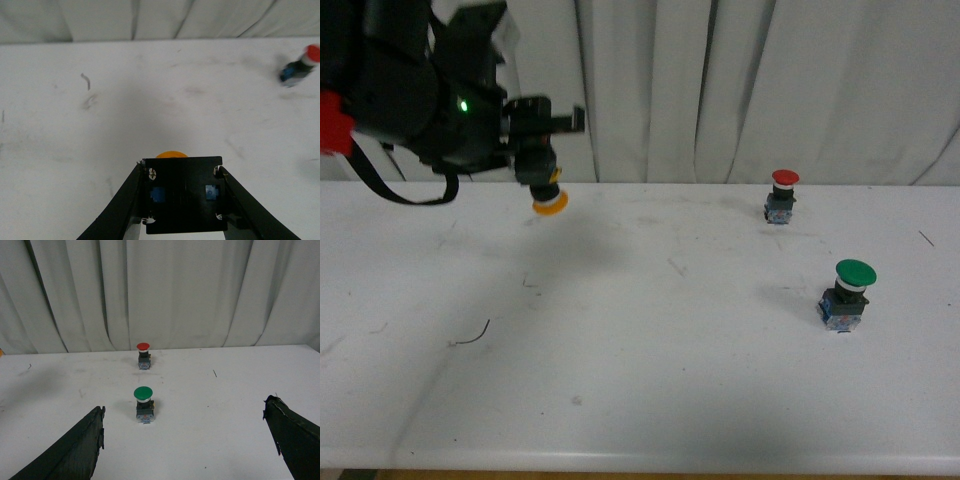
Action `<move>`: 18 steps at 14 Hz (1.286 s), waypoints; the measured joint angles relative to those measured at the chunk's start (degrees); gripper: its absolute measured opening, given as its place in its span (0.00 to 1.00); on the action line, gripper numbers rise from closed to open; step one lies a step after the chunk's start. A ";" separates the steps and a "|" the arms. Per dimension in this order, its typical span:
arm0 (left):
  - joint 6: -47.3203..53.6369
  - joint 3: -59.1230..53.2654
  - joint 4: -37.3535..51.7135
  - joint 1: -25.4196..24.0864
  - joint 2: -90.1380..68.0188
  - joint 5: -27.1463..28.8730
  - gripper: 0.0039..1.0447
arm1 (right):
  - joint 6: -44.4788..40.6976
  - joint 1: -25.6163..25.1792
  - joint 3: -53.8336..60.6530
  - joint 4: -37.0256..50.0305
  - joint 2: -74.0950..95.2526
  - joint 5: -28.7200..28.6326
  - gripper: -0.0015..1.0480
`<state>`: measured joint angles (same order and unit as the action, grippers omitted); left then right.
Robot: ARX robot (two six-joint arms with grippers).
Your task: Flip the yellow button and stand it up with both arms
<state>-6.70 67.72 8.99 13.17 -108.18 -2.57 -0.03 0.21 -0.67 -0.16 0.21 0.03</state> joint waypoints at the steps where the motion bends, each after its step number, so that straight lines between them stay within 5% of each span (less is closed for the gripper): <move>1: -2.71 -14.51 3.56 4.87 18.67 -4.22 0.34 | 0.00 0.00 0.00 -0.02 0.00 -0.02 0.93; 3: -19.56 -28.28 16.92 4.94 29.29 -18.29 0.34 | 0.00 0.00 0.00 0.00 0.00 -0.02 0.93; 4: -21.92 -29.59 19.61 4.79 28.70 -20.17 0.34 | 0.00 0.00 0.00 -0.02 0.00 0.00 0.93; 11: -33.66 -32.57 33.46 3.54 25.66 -26.64 0.34 | 0.00 0.00 0.00 0.00 0.00 0.00 0.93; 16: -56.70 -37.90 64.08 0.76 14.80 -29.22 0.34 | 0.00 0.00 0.00 -0.02 0.00 0.00 0.93; 18: -60.24 -38.01 64.52 0.59 12.83 -28.94 0.34 | 0.00 0.00 0.00 0.00 0.00 0.00 0.93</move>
<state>-66.94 29.71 73.52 13.76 -95.35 -31.51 -0.03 0.21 -0.67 -0.16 0.21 0.03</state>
